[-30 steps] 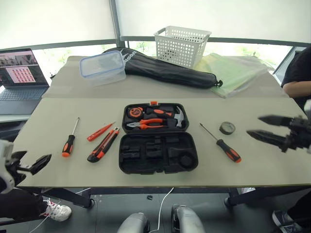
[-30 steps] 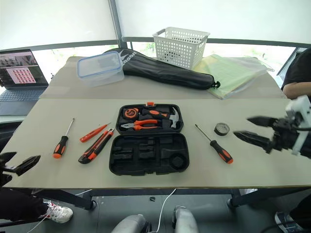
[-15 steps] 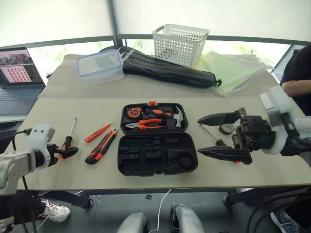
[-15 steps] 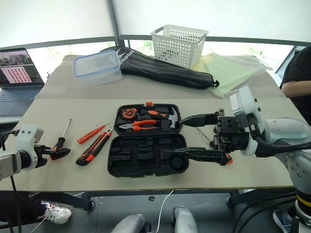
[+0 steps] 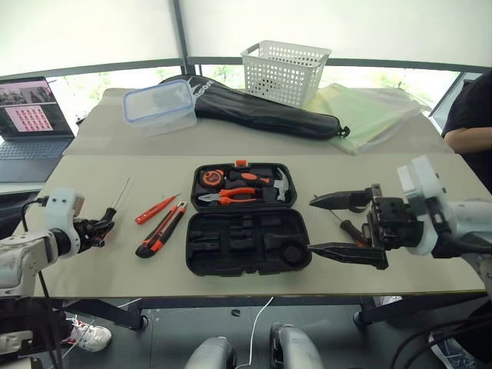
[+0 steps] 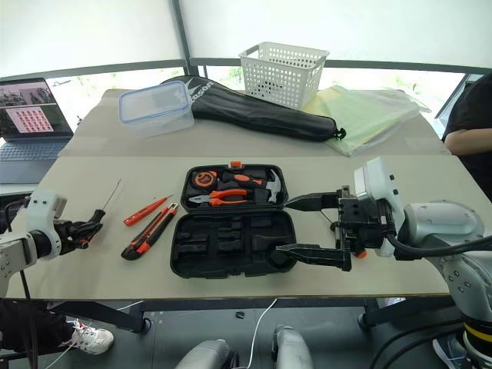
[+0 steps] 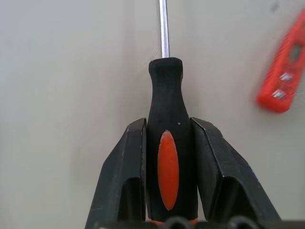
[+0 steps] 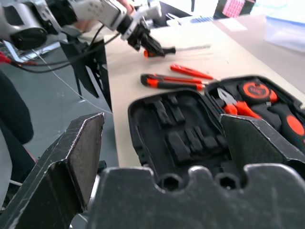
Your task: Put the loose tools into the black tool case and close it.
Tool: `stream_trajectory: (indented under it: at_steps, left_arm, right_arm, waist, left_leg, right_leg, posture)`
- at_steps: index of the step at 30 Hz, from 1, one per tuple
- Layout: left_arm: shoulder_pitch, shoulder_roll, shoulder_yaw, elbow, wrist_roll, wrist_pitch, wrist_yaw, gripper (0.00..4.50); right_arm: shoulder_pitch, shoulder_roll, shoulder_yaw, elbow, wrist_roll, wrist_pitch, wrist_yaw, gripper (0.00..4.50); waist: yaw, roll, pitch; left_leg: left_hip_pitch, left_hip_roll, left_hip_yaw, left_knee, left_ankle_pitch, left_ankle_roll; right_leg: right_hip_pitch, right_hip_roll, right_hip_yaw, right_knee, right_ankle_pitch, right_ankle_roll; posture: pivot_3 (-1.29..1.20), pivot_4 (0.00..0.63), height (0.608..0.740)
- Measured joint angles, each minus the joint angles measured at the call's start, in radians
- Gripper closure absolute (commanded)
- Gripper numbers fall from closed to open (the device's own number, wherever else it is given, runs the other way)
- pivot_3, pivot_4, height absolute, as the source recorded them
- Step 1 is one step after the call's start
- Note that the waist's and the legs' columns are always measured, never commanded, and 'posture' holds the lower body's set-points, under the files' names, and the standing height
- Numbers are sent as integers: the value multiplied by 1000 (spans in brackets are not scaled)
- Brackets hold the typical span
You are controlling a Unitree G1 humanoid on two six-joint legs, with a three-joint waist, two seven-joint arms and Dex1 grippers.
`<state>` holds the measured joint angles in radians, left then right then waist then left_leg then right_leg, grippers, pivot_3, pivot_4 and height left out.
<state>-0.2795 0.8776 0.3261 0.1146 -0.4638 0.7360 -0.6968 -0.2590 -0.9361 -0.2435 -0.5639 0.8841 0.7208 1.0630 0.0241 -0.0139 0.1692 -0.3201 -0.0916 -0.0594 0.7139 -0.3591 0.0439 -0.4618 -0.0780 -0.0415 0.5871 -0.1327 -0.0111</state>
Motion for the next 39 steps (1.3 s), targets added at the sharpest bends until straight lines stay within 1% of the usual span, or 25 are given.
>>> stream_trajectory:
  at_steps: [2,4,6,7,10,11,14,16,19,29,36,39]
  left_arm:
    - [-59,14,-6,-71,-58,-24,-117,3618]
    - [-148,47,-39,-147,-114,-18,-225,3618]
    - [-207,71,-93,-212,-140,-21,-317,3618]
    - [-220,78,-144,-248,-139,-38,-375,3618]
    - [-225,80,-336,-296,-73,-114,-506,3618]
    - [-230,79,-406,-291,-24,-159,-539,3618]
    - [-301,49,-573,-190,161,-318,-572,3618]
    - [-349,12,-634,-91,277,-413,-552,3618]
    - [-392,-34,-670,-7,348,-478,-557,3618]
    - [-483,-189,-700,98,430,-526,-546,3618]
    - [-492,-198,-699,112,462,-536,-558,3618]
    - [-477,-183,-699,88,461,-534,-590,3618]
  right_arm:
    - [19,-1,-4,4,-8,-3,2,0]
    - [38,-5,-9,4,-10,-7,4,0]
    - [57,-9,-19,4,-12,-11,4,0]
    - [77,-15,-29,5,-19,-14,4,0]
    - [117,-27,-51,12,-48,-26,4,0]
    - [124,-27,-56,15,-51,-27,1,0]
    - [152,-29,-96,17,-54,-27,-19,0]
    - [169,-31,-112,12,-55,-27,-26,0]
    - [205,-37,-136,2,-58,-27,-34,0]
    - [234,-40,-162,-19,-61,-27,-76,0]
    - [227,-38,-158,-19,-62,-27,-107,0]
    - [223,-34,-153,-18,-69,-27,-114,0]
  waist:
    - [1,-2,0]
    - [-1,-3,0]
    - [-8,-2,-1]
    - [-11,-1,-1]
    - [-22,-1,-1]
    - [-25,-1,-1]
    - [-18,-2,-1]
    - [-10,-2,-1]
    - [-9,-2,-1]
    - [-8,-2,-1]
    - [-9,-2,-1]
    - [-10,-2,-1]
  left_leg:
    - [-2,0,0,2,0,0]
    - [-1,-1,1,2,0,0]
    - [0,-1,4,1,0,1]
    - [1,0,4,0,0,2]
    - [1,1,5,0,1,3]
    - [1,1,6,0,2,4]
    - [0,2,5,0,2,4]
    - [0,3,5,0,3,7]
    - [-1,3,5,1,3,9]
    - [-2,2,5,2,2,12]
    - [-2,2,5,2,2,12]
    - [-2,2,5,2,2,12]
  right_leg:
    - [0,0,0,0,0,0]
    - [0,0,0,-1,0,0]
    - [0,-1,1,-1,0,0]
    - [1,-1,1,-1,0,0]
    - [0,1,1,-2,0,-1]
    - [0,1,2,-2,0,-1]
    - [1,1,2,-3,2,-4]
    - [1,1,2,-4,2,-4]
    - [1,1,1,-4,2,-3]
    - [1,1,1,-8,3,-1]
    - [1,1,1,-7,4,-1]
    - [1,1,1,-7,4,-1]
  posture:
    - [0,150,740]
    - [0,150,740]
    - [0,150,740]
    - [0,150,740]
    - [0,150,740]
    - [0,150,740]
    - [0,150,740]
    - [0,150,740]
    - [0,150,740]
    - [0,150,740]
    - [0,150,740]
    - [0,150,740]
